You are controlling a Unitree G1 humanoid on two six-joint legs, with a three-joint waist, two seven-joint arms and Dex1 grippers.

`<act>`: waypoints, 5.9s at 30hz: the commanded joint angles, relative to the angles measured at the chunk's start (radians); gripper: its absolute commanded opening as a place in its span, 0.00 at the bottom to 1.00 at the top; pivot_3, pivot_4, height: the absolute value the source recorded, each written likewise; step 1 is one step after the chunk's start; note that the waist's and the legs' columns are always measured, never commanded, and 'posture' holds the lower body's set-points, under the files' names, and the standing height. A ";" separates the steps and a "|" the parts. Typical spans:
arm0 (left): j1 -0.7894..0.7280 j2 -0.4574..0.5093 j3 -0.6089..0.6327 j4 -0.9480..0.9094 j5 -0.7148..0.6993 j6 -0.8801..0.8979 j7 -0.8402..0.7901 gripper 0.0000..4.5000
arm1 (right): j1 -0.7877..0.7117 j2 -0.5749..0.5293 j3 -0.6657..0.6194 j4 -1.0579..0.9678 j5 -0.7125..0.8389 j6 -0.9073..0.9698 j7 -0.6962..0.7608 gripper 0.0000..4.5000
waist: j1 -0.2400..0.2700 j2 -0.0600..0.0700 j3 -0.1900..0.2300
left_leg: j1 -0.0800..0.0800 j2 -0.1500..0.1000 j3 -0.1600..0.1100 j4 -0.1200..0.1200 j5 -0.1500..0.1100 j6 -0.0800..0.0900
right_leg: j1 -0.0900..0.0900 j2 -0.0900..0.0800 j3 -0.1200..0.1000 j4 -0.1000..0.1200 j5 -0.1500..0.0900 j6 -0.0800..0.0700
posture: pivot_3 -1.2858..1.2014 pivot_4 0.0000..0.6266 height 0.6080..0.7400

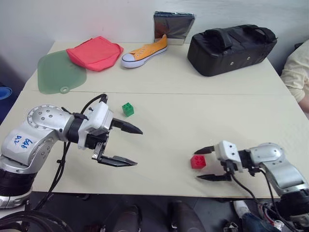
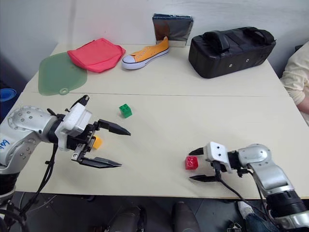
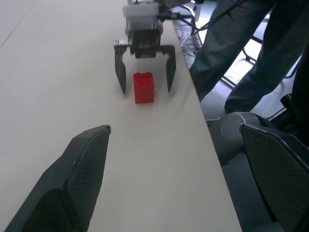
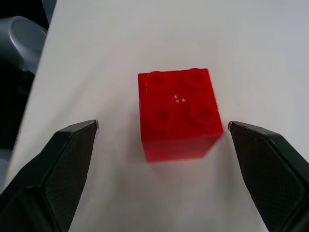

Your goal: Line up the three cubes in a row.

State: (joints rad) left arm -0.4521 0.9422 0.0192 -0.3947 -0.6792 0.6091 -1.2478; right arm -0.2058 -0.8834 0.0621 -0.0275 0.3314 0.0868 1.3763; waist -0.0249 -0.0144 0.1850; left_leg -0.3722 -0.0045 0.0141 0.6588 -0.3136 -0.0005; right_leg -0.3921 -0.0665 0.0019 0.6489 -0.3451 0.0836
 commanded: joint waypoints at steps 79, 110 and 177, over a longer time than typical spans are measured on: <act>-0.494 -0.332 -0.226 0.749 0.549 -0.229 0.120 0.33 | -0.140 -0.051 -0.282 -0.390 0.459 0.503 -0.221 1.00 | 0.022 -0.003 0.002 | -0.023 -0.001 -0.004 0.018 -0.003 0.000 | -0.018 -0.001 -0.006 0.012 0.001 0.002 | 0.52 0.24 1.00; -0.141 -0.383 -0.557 0.044 0.598 0.056 0.214 0.33 | 0.153 -0.198 -0.338 -0.401 0.291 0.279 0.023 1.00 | 0.047 -0.003 0.002 | -0.015 -0.001 -0.002 0.023 -0.005 0.005 | -0.009 0.001 0.001 0.009 0.002 0.004 | 0.52 0.24 1.00; 0.824 -0.188 0.867 -0.162 0.174 0.093 0.252 1.00 | -0.453 -0.001 -0.050 -0.027 0.268 0.339 0.127 1.00 | 0.010 -0.003 0.002 | -0.013 -0.001 -0.009 0.018 -0.011 0.010 | -0.004 -0.005 -0.007 0.000 0.001 0.001 | 0.52 0.24 1.00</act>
State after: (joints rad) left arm 0.3730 0.7444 0.8881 -0.5346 -0.4917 0.7281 -1.0033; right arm -0.6435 -0.8830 0.0298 -0.0372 0.5926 0.4323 1.4870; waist -0.0153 -0.0174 0.1868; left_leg -0.3850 -0.0058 0.0045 0.6768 -0.3247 0.0091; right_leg -0.3950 -0.0723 -0.0055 0.6488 -0.3440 0.0849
